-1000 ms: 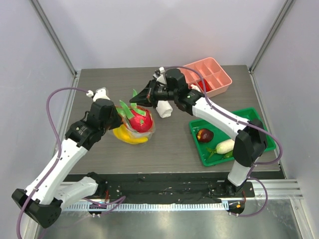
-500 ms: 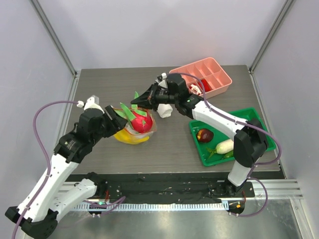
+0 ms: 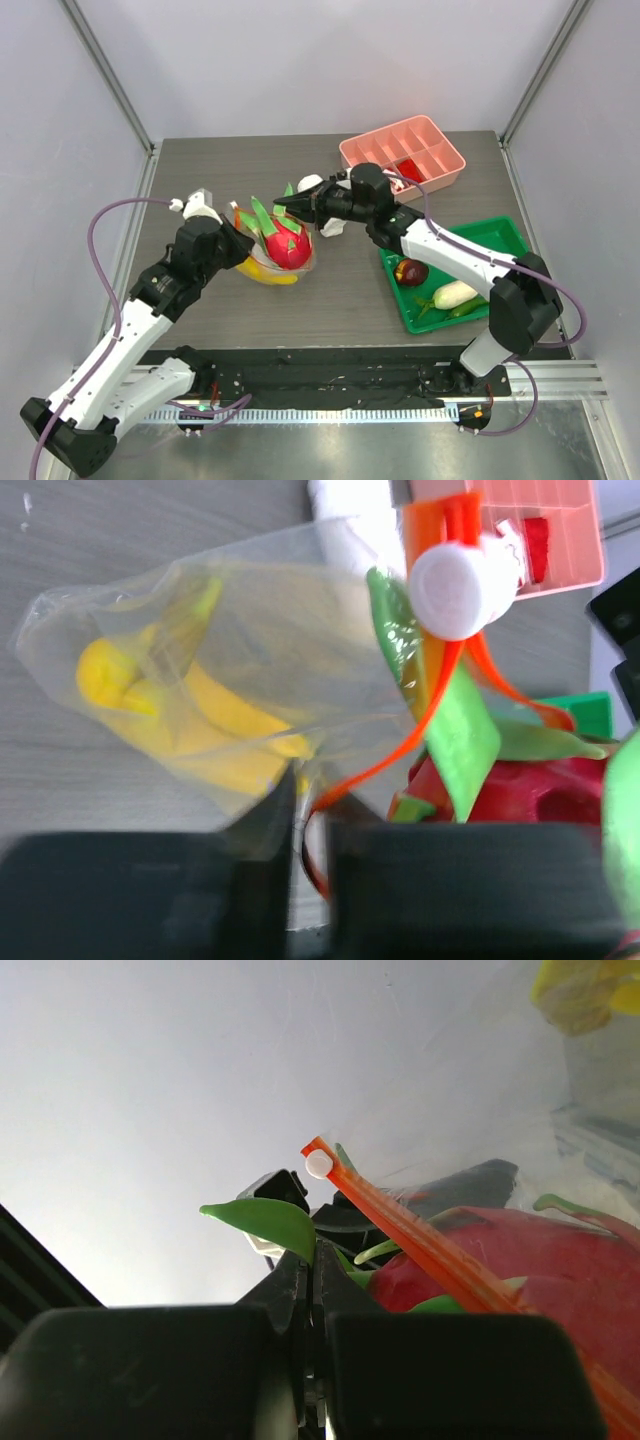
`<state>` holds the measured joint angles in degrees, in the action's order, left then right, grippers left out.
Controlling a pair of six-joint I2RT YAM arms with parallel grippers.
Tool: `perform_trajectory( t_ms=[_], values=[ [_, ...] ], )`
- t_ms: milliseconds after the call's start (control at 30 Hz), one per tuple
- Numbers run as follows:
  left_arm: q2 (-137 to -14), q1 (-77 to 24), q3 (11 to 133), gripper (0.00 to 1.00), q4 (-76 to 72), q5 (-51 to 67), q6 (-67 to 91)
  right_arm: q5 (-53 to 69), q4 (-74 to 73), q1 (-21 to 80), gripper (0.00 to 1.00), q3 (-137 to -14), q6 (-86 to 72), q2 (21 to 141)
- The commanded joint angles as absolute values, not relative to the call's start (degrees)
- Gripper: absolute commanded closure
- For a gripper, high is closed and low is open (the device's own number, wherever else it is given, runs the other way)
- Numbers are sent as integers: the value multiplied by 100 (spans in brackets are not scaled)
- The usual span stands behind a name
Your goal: Open the zip-top bag and remove the fake food
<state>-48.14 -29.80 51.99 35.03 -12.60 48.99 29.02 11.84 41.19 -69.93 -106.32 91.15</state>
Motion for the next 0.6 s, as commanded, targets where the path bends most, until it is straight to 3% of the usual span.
perform_trajectory(
  t_ms=[0,267,567],
  values=[
    [-4693,-2944,5063,100,2593,-1468,4509,2567,1214,4149,99,-7075,-11539,8438],
    [-4588,-2944,4887,100,2769,-1731,4422,2618,292,4210,99,-7627,-13026,8165],
    [-4746,-2944,5835,100,3252,-2311,3261,4271,-2012,3973,99,-8287,-10505,8279]
  ],
)
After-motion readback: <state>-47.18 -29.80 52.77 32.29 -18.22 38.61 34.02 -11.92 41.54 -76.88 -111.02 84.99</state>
